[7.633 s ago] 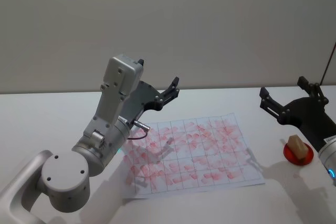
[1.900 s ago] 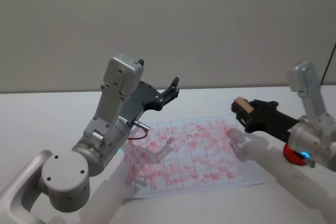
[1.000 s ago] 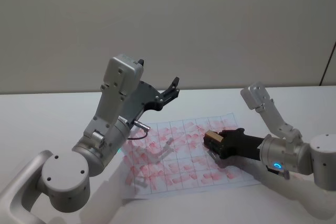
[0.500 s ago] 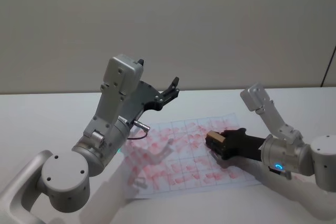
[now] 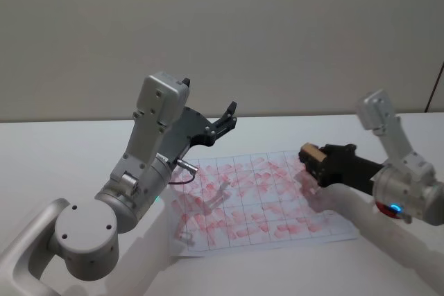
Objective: Use the one hand to pick up the stamp and affix it onto the A4 paper.
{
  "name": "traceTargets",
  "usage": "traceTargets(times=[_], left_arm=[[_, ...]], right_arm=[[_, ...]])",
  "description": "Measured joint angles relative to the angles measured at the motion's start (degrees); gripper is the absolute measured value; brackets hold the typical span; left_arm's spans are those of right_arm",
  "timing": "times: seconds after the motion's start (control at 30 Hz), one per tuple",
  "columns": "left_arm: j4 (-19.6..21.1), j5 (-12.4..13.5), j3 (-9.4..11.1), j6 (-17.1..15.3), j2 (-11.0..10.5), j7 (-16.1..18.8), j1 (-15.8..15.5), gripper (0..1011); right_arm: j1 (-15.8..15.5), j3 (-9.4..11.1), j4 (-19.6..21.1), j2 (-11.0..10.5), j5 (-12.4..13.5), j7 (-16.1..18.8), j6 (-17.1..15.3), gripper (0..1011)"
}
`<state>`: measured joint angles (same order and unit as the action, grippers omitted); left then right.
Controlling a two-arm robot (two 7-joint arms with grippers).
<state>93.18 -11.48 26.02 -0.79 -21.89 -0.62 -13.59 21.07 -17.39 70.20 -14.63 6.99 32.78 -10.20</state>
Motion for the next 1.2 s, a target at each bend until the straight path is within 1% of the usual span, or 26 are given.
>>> traceTargets(times=[0.03,0.1,0.13,0.17,0.23,0.27,0.3,0.33,0.47,0.57,0.7,0.9,1.03,1.2], left_arm=[[0.0,0.0,0.0,0.0,0.0,0.0,0.0,1001],[0.0,0.0,0.0,0.0,0.0,0.0,0.0,1001],[0.0,0.0,0.0,0.0,0.0,0.0,0.0,1001],[0.0,0.0,0.0,0.0,0.0,0.0,0.0,1001],[0.0,0.0,0.0,0.0,0.0,0.0,0.0,1001],[0.0,0.0,0.0,0.0,0.0,0.0,0.0,1001],[0.0,0.0,0.0,0.0,0.0,0.0,0.0,1001],[0.0,0.0,0.0,0.0,0.0,0.0,0.0,1001],[0.0,0.0,0.0,0.0,0.0,0.0,0.0,1001],[0.0,0.0,0.0,0.0,0.0,0.0,0.0,1001],[0.0,0.0,0.0,0.0,0.0,0.0,0.0,1001],[0.0,0.0,0.0,0.0,0.0,0.0,0.0,1001],[0.0,0.0,0.0,0.0,0.0,0.0,0.0,1001],[0.0,0.0,0.0,0.0,0.0,0.0,0.0,1001]], right_arm=[[-0.4,0.2,0.5,-0.3,0.1,-0.4,0.1,220],[-2.2,1.1,3.7,-1.6,1.3,-2.4,0.4,220],[-2.2,1.1,3.7,-1.6,1.3,-2.4,0.4,220],[-3.1,1.5,5.0,-2.2,1.8,-3.7,0.5,220],[-4.2,1.9,6.5,-2.9,2.4,-4.7,0.5,220],[-5.4,2.5,8.1,-3.7,3.1,-5.8,0.5,219],[-5.8,2.6,8.5,-4.0,3.4,-6.4,0.5,220],[-7.2,3.2,10.2,-4.8,4.2,-7.7,0.5,220],[-9.8,4.2,13.0,-6.4,5.5,-10.0,0.4,220],[-12.9,5.4,15.9,-8.2,7.3,-13.1,0.0,220],[-15.6,6.6,18.3,-10.0,8.8,-15.7,-0.4,220],[-17.8,7.7,19.9,-11.4,10.4,-17.8,-1.1,220],[-18.2,7.9,19.9,-11.8,11.0,-18.0,-1.6,219],[-18.0,7.9,19.2,-11.8,11.1,-17.7,-2.1,220]])
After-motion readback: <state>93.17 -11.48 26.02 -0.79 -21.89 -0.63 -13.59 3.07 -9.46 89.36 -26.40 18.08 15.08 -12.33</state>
